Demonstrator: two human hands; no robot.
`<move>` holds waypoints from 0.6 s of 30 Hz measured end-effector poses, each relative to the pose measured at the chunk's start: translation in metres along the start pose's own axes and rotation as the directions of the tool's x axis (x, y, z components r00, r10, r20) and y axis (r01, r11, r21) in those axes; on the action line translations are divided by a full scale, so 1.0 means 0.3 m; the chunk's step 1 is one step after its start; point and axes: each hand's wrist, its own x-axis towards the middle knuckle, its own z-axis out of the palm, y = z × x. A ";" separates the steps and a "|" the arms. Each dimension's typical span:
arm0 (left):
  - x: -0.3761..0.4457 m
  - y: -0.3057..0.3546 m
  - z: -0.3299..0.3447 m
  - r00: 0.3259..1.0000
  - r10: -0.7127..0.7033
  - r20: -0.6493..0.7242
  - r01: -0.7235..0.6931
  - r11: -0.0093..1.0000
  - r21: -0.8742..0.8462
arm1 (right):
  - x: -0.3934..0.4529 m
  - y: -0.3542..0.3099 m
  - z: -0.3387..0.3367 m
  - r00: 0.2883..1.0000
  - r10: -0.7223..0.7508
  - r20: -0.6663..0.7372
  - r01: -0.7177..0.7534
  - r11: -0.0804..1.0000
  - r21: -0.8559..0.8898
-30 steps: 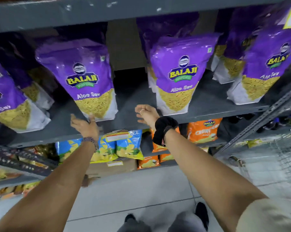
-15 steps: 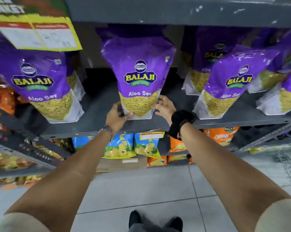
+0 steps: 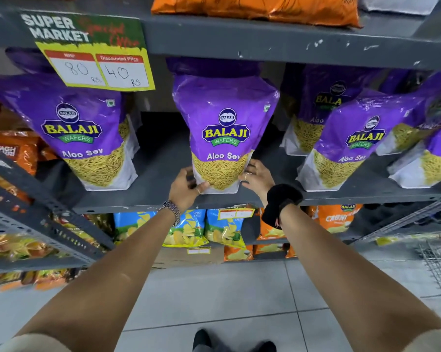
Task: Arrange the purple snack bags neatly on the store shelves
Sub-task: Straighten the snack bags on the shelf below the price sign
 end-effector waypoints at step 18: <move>-0.064 -0.039 -0.094 0.961 -0.065 -0.269 0.050 0.997 -0.065 | -0.116 0.075 0.102 0.973 0.217 -0.084 -0.230 0.952 -0.201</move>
